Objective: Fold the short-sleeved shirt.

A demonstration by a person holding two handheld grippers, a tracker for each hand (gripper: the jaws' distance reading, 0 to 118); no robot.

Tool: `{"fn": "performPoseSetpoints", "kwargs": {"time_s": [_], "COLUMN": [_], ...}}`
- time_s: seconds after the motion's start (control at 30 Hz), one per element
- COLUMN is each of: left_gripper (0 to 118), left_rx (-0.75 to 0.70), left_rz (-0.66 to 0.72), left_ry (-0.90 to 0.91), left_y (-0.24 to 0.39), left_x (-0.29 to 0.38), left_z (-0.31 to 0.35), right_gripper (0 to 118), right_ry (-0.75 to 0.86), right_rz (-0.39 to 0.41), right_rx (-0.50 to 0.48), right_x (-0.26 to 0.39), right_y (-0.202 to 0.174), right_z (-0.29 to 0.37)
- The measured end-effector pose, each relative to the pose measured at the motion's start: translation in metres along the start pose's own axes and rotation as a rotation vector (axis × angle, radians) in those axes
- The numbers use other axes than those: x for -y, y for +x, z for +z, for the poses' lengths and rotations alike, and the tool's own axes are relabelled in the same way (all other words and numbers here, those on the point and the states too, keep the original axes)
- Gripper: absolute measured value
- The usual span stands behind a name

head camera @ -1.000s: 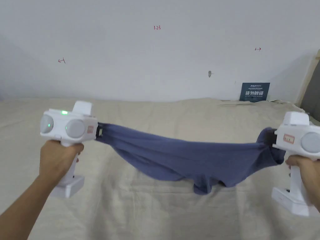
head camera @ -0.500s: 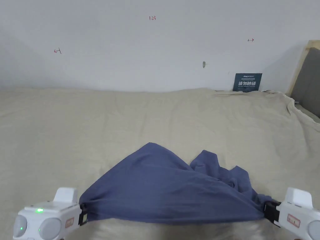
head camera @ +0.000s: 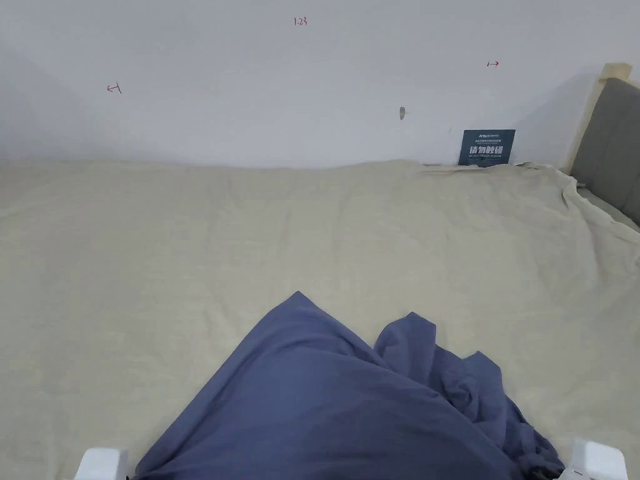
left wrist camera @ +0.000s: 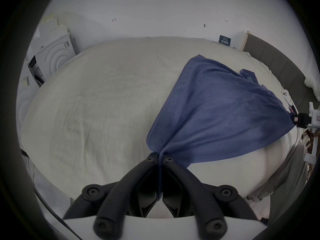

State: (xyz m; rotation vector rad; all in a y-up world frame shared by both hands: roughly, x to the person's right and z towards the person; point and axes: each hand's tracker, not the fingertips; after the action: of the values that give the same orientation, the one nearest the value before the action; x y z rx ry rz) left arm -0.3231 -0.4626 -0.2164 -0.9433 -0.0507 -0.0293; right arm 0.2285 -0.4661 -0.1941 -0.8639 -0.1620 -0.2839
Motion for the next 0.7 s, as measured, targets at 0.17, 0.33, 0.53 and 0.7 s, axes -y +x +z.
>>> {"fn": "performPoseSetpoints", "kwargs": {"time_s": [0.17, 0.33, 0.53, 0.7], "left_gripper": [1, 1, 82, 111], "left_rx": [-0.006, -0.019, 0.002, 0.016], "left_rz": [0.008, 0.043, 0.131, 0.120], "left_ry": [-0.034, -0.060, -0.058, 0.066], "left_y": [0.001, 0.003, 0.006, 0.021], "left_x": [0.013, 0.016, 0.002, -0.023], "left_z": [-0.002, -0.017, -0.007, 0.026], "right_gripper": [4, 5, 90, 102], "right_ry": [-0.043, -0.086, -0.042, 0.110], "right_rz": [0.017, 0.012, 0.037, 0.022], "right_rx": [0.025, 0.046, 0.078, 0.055], "right_x": [0.020, 0.026, 0.016, -0.011], "right_y": [0.004, 0.005, -0.020, -0.023], "right_z": [-0.008, -0.024, 0.011, 0.048]}}
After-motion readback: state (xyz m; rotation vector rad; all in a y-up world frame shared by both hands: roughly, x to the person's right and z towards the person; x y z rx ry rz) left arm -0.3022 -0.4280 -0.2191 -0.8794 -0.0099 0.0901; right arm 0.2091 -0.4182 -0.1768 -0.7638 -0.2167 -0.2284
